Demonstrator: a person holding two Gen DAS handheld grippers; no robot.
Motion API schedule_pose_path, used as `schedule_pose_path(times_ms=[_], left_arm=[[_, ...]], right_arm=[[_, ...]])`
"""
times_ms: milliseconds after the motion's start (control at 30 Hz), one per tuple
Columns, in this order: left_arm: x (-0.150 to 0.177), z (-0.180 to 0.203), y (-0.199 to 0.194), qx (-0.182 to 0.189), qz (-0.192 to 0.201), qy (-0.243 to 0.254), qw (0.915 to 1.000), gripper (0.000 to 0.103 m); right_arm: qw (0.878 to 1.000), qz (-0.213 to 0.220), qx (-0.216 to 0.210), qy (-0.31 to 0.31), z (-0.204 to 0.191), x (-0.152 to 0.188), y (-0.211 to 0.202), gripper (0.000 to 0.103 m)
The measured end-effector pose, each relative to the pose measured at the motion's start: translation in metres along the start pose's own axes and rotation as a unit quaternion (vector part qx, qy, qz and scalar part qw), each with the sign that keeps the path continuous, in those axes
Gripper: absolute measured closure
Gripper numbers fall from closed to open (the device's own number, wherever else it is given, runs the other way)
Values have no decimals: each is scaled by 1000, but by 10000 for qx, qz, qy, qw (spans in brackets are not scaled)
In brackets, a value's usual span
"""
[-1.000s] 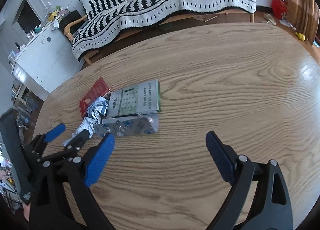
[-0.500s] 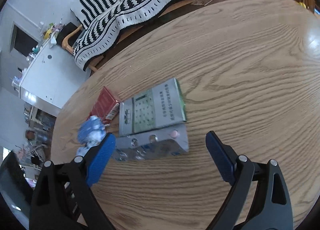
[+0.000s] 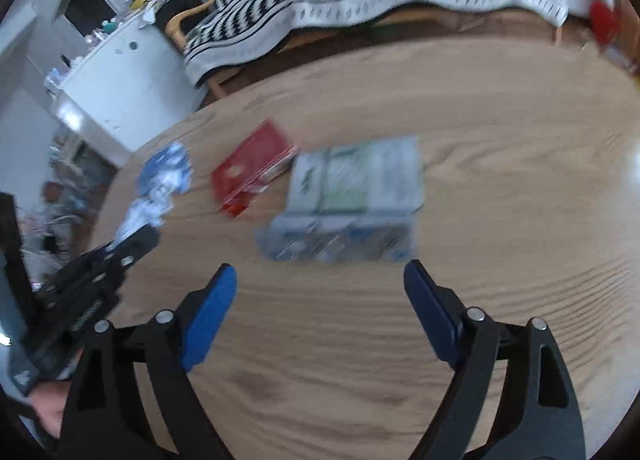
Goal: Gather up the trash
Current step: 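Grasp the crumpled blue-white foil wrapper with the left tool while the right tool grasps the silver blister pack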
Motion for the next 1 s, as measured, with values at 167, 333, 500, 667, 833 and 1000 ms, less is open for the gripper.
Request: schedule_pose_path(times_ms=[167, 333, 500, 667, 833, 1000], left_arm=[[-2, -2, -2, -23, 22, -99, 9999, 82], [-4, -14, -3, -50, 36, -270, 9996, 82], [0, -33, -8, -135, 27, -581, 9982, 82], [1, -38, -6, -76, -22, -756, 9971, 82], [0, -33, -5, -66, -18, -650, 9979, 82], [0, -31, -4, -50, -40, -618, 9981, 82]], right_arm=[[9998, 58, -14, 193, 14, -14, 14, 19], [9985, -266, -441, -166, -6, -4, 24, 19], [9913, -308, -481, -1190, -44, 19, 5, 18], [9863, -224, 62, -1631, -54, 22, 28, 17], [9789, -454, 247, -1977, -60, 37, 58, 20], [9772, -509, 227, -2047, -65, 43, 63, 77]])
Point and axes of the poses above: each gripper's, at about its wrist camera, not at the fingertips, and y roughly the way its jaws point, z to its right, x to its underside, the point moved 1 cm from there along y, roughly the way its jaws point, and after that the axes turned 15 degrees about y, right-handed, at the moved point
